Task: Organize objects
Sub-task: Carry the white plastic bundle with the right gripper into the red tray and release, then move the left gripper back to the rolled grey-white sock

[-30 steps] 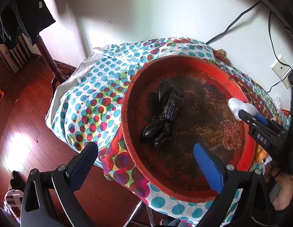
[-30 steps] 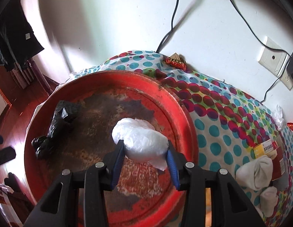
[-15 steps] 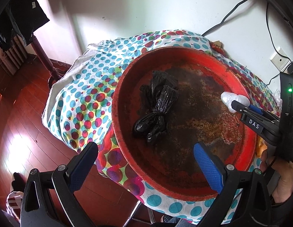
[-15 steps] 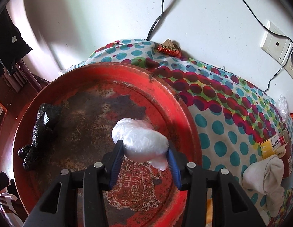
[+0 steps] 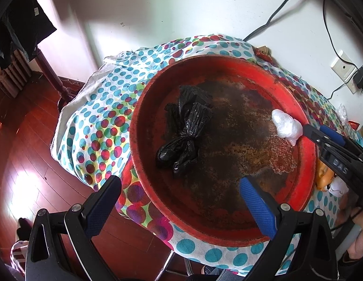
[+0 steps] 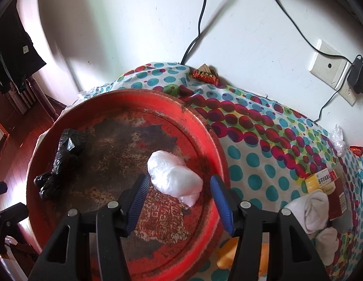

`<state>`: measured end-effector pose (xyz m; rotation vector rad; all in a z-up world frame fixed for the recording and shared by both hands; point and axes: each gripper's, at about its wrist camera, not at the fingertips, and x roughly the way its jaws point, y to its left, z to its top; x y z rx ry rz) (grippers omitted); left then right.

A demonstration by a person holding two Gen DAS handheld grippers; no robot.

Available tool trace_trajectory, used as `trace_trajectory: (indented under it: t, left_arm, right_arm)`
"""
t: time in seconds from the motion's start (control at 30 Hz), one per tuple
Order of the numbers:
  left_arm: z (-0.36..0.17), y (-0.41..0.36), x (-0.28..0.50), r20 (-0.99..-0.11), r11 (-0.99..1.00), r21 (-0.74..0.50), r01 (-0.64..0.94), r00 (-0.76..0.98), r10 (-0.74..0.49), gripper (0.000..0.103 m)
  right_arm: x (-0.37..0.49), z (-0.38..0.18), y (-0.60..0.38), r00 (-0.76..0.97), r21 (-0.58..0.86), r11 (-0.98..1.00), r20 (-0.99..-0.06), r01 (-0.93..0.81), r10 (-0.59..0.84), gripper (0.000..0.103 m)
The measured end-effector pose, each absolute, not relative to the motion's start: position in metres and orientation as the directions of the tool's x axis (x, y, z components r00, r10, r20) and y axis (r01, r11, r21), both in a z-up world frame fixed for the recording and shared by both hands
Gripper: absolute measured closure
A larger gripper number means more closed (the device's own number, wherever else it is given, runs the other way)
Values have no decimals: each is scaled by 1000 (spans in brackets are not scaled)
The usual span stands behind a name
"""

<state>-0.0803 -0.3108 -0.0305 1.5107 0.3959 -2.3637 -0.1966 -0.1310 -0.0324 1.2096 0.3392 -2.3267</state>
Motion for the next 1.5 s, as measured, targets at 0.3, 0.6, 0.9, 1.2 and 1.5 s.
trace_trajectory:
  t: [0.3,0.6,0.9,1.2,1.5]
  left_arm:
    - [-33,-280,-86,-913,-944,-39,329,-395,-100,2]
    - [-36,-235,-91,-912,-972,-8,233,-400,-88,2]
    - [-38,-185,-92,-909,-994,31,106,-410,-72,2]
    - [-39,-117,-84,-884,-991,65,-120,-467,-2,2]
    - [-53,-60,-73,-886,-969,24,-245,-454,93,2]
  right_arm:
    - [-162,-12,-62,-502,56,-854,-788,517,-356,46]
    - [-145,-17,46,-549,67,-919,-784,389,-290,46]
    - [-150,-39,126,-561,60,-968,-805,245,-192,46]
    - [-158,-67,139,-574,3,-973,-807,232,-140,47]
    - [-187,-86,135,-563,-21,-952,-810,304,-162,47]
